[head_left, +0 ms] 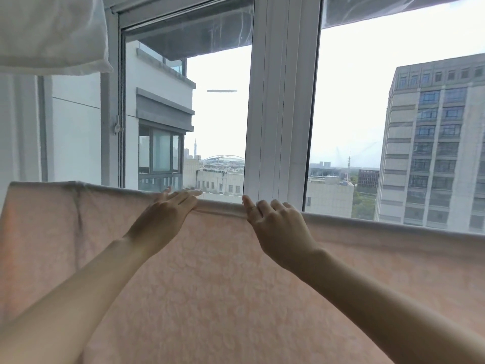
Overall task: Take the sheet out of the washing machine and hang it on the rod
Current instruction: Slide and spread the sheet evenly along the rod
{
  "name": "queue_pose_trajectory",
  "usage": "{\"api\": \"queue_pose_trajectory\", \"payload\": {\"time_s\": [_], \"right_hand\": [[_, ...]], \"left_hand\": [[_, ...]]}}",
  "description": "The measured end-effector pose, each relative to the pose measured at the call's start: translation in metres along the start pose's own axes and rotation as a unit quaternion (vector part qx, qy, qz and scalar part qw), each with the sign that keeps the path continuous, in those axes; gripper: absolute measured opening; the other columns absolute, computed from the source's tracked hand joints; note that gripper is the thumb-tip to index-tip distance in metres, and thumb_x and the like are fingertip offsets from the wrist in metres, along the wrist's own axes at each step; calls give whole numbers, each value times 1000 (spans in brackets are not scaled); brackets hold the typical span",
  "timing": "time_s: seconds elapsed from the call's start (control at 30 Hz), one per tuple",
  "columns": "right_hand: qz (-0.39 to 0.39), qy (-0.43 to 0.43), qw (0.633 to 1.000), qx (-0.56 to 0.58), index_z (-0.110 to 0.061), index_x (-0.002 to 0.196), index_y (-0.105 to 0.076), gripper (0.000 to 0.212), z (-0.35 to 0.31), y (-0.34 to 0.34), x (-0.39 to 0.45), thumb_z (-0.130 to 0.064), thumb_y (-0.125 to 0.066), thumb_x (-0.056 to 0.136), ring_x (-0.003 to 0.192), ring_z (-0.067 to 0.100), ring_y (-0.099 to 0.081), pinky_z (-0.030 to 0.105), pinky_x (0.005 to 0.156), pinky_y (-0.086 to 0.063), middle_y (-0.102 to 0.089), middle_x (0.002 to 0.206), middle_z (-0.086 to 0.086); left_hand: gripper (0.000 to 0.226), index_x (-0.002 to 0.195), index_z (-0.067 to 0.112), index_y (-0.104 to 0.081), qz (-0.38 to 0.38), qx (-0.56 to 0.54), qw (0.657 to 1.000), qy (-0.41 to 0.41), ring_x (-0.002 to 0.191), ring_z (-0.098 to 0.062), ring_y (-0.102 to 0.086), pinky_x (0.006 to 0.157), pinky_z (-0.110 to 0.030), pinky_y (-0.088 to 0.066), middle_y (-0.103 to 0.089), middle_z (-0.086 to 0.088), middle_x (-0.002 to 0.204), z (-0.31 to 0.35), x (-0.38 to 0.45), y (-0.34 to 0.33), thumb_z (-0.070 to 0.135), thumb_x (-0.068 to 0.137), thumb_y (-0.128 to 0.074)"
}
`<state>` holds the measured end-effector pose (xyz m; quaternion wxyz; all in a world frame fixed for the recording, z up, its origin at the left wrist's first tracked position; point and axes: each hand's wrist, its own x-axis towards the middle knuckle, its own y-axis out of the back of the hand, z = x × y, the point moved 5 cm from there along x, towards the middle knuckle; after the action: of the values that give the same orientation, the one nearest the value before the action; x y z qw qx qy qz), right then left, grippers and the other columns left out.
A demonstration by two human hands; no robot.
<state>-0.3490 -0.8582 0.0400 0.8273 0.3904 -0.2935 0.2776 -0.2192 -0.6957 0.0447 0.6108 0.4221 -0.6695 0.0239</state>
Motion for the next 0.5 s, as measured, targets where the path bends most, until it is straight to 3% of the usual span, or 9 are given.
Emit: {"api": "queue_pose_trajectory", "payload": {"time_s": [0.07,0.17,0.37,0.5], "right_hand": [[10,-3,1000,-7,-6,141,-44,59,2,0,-1,-15,-65,87,61,19,-56,32,56,-50,-64,80,4],[18,-11,1000,-4,-8,142,-43,58,1,-1,-1,-18,-64,89,62,20,-56,33,57,-50,-64,82,4],[22,-12,999,28,-17,146,-39,53,1,1,-3,-28,-55,97,66,20,-57,33,59,-50,-64,97,4],[-6,-13,1000,4,-24,150,-28,61,-8,3,7,-28,-54,96,67,22,-58,33,60,-48,-63,97,6]], "left_hand": [[32,113,11,-63,-5,-27,1000,-13,124,-28,-52,104,-45,-34,-58,-7,134,-5,-8,-6,-5,85,-67],[22,113,13,-58,-15,-53,998,19,130,-31,-48,109,-44,-35,-52,-6,141,-13,-14,-13,2,94,-58],[19,116,8,-60,4,-97,991,96,128,-33,-50,102,-50,-45,-56,-10,137,-10,-18,-17,11,97,-55],[9,94,12,-55,18,-130,984,123,126,-32,-53,92,-48,-54,-59,-8,134,-7,-18,-15,15,100,-50]]}}
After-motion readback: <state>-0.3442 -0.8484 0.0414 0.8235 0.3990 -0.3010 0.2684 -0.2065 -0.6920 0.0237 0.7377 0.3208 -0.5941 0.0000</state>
